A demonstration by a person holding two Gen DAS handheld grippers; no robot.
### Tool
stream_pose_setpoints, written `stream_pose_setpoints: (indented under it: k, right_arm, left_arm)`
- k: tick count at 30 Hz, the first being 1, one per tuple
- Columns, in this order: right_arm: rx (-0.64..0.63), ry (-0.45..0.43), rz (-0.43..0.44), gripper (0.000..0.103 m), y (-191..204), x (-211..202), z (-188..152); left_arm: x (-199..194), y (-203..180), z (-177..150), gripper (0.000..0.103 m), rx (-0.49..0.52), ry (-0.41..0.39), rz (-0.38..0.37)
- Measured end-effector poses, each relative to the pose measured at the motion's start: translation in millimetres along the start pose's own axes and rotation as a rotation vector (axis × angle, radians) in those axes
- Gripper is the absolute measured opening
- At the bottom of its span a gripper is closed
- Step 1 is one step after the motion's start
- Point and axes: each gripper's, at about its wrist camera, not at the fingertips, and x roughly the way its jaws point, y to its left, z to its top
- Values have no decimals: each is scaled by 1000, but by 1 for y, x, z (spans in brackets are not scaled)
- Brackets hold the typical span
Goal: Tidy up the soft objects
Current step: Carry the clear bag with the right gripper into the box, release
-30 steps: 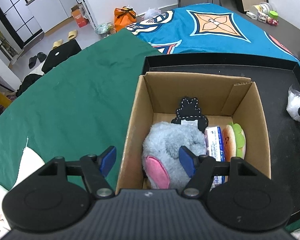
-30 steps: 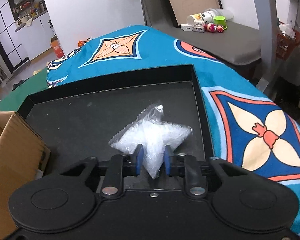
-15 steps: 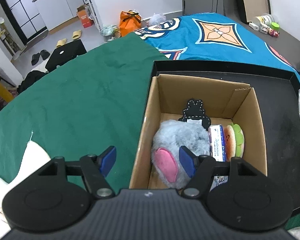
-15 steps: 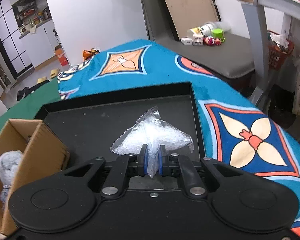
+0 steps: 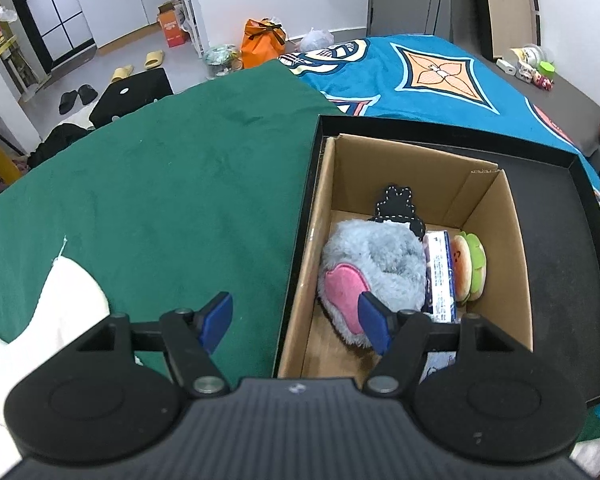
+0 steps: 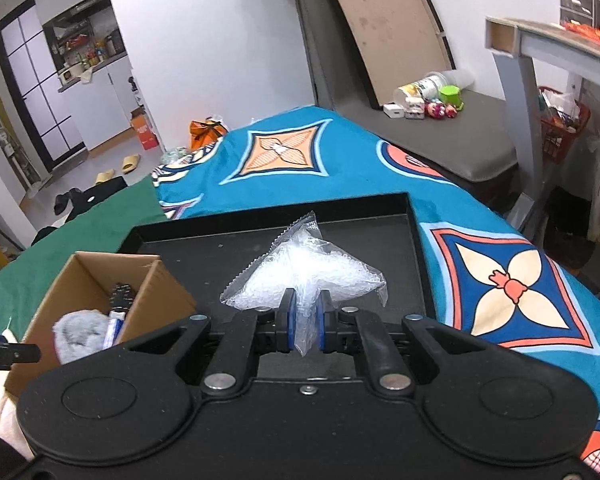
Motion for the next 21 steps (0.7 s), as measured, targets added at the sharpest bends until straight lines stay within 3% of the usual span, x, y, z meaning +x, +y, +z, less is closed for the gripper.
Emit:
stream_pose_setpoints:
  k: [14,21]
  right_arm:
    - [-78,-20,86,10,54,-25,13]
    - [-108,-4,144,10,82,-32,16]
  left_arm:
    - [6,20,-14,63,-47,3,-100]
    - [11,30,-20,42,-82,15,-148]
